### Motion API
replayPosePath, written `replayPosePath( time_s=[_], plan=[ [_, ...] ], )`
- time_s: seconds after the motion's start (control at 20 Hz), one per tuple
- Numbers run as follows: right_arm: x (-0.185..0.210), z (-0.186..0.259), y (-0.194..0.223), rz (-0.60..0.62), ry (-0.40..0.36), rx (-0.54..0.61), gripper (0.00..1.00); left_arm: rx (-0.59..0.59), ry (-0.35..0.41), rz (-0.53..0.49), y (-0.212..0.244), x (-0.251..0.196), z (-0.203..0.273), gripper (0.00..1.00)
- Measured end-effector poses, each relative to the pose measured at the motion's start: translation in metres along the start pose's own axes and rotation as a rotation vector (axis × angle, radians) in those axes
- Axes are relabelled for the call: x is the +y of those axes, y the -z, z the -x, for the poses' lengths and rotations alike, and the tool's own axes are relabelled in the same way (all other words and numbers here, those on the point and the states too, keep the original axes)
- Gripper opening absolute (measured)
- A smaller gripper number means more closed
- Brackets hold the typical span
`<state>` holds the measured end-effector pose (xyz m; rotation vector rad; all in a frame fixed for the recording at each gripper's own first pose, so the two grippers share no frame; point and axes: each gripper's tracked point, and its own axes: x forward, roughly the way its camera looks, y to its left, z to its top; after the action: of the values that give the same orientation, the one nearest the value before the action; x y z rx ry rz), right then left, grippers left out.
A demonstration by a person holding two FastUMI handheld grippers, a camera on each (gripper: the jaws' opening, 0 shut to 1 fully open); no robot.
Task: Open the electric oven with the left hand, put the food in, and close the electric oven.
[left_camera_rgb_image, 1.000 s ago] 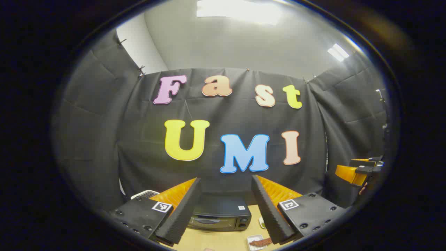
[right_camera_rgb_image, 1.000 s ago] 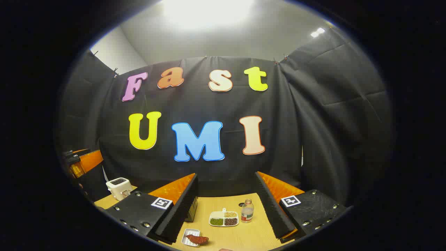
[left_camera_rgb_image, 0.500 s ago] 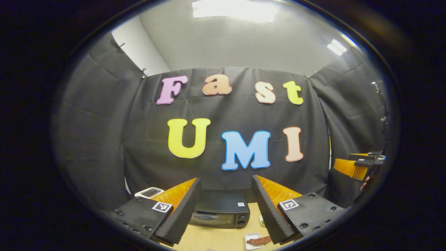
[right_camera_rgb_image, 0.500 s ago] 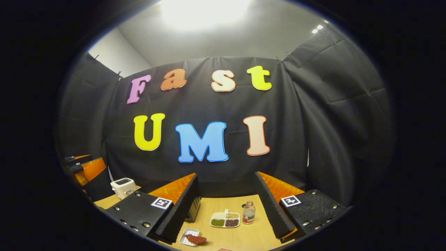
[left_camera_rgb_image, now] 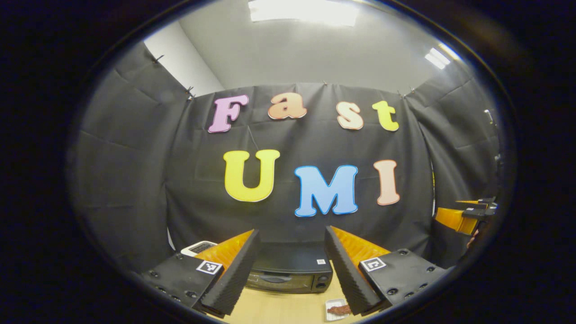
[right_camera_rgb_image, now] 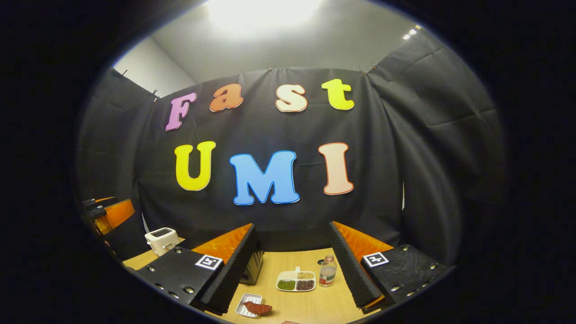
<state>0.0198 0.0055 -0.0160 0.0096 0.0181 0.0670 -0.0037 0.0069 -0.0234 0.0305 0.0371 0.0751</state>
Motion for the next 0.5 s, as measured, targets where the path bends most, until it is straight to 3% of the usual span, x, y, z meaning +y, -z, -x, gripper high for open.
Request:
replayPosePath(
  time_s=[0.2, 0.5],
  plan=[
    [0.016, -0.01, -0.002, 0.021, 0.03, -0.008, 0.98, 0.048, 0.032, 0.035, 0.027, 0.021, -0.034, 1.0],
    [0.031, -0.019, 0.013, 0.027, 0.087, 0.018, 0.98, 0.193, 0.097, 0.031, 0.105, 0.035, -0.088, 1.0]
  ],
)
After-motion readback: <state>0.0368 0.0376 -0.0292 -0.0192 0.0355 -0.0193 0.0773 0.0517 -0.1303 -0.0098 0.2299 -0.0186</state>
